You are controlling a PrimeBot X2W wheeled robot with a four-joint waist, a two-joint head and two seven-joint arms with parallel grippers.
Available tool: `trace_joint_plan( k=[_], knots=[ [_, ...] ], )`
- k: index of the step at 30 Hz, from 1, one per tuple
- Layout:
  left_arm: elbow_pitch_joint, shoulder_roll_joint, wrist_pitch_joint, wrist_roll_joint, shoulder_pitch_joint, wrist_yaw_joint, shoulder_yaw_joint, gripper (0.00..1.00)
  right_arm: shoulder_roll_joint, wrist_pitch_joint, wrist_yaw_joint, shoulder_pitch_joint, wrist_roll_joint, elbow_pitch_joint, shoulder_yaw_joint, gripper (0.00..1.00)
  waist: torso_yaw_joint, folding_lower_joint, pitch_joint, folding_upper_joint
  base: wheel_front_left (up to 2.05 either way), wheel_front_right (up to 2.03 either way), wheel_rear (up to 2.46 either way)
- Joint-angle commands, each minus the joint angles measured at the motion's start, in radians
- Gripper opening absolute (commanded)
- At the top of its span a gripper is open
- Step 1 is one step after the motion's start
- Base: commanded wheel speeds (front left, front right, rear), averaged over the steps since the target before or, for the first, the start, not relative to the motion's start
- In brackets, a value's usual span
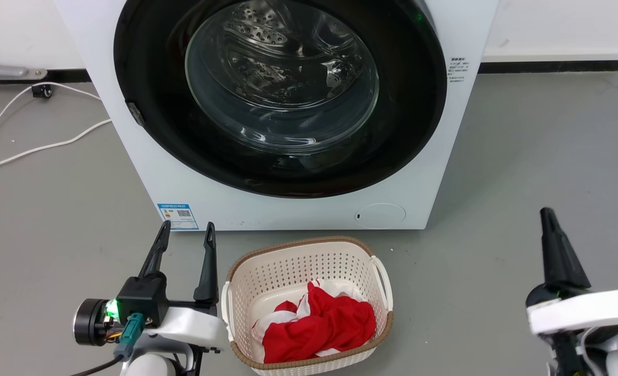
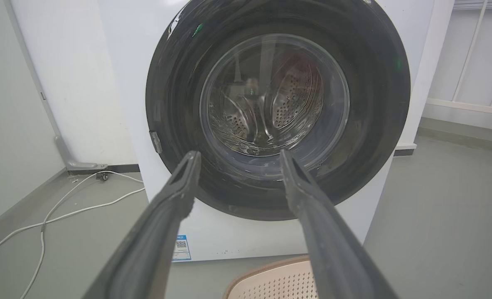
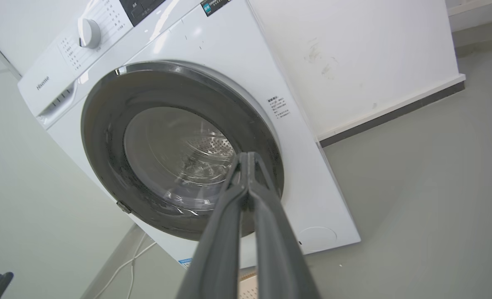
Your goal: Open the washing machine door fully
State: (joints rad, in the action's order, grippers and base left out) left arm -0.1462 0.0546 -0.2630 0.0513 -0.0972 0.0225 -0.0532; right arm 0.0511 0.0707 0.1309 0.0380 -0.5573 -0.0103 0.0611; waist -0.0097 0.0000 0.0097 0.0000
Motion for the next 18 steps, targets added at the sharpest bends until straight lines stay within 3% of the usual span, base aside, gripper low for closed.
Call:
trace_joint_plan(
  k=[1, 6, 11, 14, 18],
  knots=[
    [0.006, -0.001, -0.003, 0.002, -0.004, -0.005, 0.004, 1.00, -0.002, 0.002, 0.000, 0.018, -0.067, -0.001, 0.005, 0.00, 0.000, 0.0000, 0.002, 0.0000, 0.00, 0.00, 0.00],
    [0.014, -0.002, -0.003, 0.005, -0.019, -0.008, 0.009, 1.00, -0.002, -0.013, 0.000, 0.082, -0.474, -0.005, 0.030, 0.00, 0.000, 0.0000, 0.027, 0.0000, 0.00, 0.00, 0.00],
    [0.027, -0.003, -0.003, 0.004, -0.040, -0.009, 0.011, 1.00, -0.001, -0.048, 0.000, 0.195, -0.790, 0.018, 0.096, 0.00, -0.002, 0.0000, 0.063, 0.0000, 0.00, 0.00, 0.00],
    [0.035, -0.003, -0.003, 0.004, -0.055, -0.011, 0.010, 1.00, -0.001, -0.074, 0.000, 0.288, -0.911, 0.060, 0.154, 0.00, -0.001, 0.0000, 0.089, 0.0000, 0.00, 0.00, 0.00],
    [0.042, -0.004, -0.003, 0.005, -0.080, -0.012, 0.008, 1.00, 0.044, -0.109, 0.000, 0.439, -0.992, 0.164, 0.212, 0.00, 0.002, 0.0000, 0.127, 0.0000, 0.00, 0.00, 0.00]
  ],
)
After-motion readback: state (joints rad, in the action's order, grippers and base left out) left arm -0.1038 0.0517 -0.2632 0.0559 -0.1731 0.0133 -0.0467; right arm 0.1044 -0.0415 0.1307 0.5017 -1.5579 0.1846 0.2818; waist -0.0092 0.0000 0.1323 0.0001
